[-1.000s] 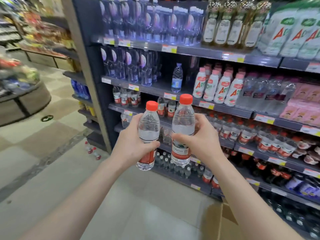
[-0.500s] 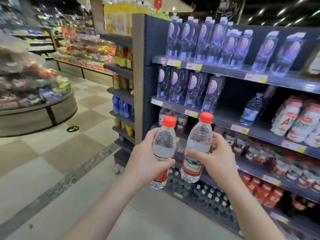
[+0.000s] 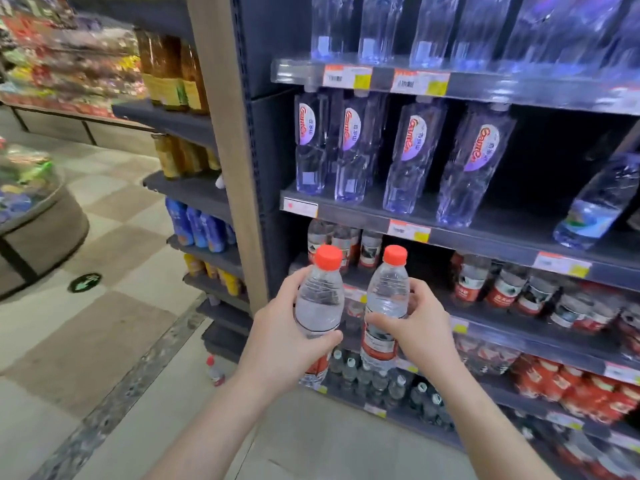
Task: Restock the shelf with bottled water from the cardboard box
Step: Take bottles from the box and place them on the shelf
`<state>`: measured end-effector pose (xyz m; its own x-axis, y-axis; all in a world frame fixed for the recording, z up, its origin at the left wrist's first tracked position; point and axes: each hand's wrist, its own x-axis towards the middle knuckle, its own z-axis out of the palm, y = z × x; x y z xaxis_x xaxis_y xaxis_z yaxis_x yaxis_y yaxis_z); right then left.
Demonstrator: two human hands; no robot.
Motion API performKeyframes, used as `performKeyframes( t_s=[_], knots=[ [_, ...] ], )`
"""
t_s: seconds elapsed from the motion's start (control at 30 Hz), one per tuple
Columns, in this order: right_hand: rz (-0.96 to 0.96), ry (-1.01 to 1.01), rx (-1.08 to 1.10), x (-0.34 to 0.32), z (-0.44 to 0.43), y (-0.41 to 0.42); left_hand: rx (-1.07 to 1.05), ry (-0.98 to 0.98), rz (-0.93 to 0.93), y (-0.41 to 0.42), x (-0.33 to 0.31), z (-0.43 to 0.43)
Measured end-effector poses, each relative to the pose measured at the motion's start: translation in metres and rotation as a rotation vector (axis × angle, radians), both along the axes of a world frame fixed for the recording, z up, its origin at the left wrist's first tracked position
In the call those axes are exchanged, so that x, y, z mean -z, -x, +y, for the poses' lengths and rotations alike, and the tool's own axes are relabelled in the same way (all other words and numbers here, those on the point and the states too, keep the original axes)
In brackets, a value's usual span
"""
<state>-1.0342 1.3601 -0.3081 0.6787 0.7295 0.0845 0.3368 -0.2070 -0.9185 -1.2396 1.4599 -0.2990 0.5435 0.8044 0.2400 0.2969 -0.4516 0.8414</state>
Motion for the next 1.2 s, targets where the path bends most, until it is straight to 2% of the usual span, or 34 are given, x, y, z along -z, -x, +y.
performKeyframes(
  t_s=[0.2, 0.37, 0.5, 0.77, 0.9, 1.07, 1.2],
  knots=[
    [0.056, 0.043, 0.025, 0.083, 0.101, -0.053, 0.017, 0.037, 0.025, -0.049, 0.080, 0.095],
    [-0.057, -0.010, 0.043, 0.148, 0.160, -0.087, 0.058, -0.024, 0.030, -0.080, 0.164, 0.148],
    [-0.136, -0.048, 0.085, 0.198, 0.196, -0.121, 0.073, -0.108, -0.040, -0.101, 0.238, 0.179],
    [-0.141, -0.209, 0.045, 0.228, 0.237, -0.161, 0.120, -0.194, -0.198, -0.118, 0.347, 0.203],
    [-0.138, -0.257, 0.050, 0.211, 0.249, -0.171, 0.163, -0.179, -0.190, -0.122, 0.369, 0.204],
    [-0.108, -0.260, 0.075, 0.191, 0.265, -0.189, 0.267, -0.151, -0.198, -0.133, 0.350, 0.210],
    [-0.188, -0.260, 0.100, 0.192, 0.275, -0.202, 0.323, -0.142, -0.237, -0.146, 0.338, 0.216]
  ],
)
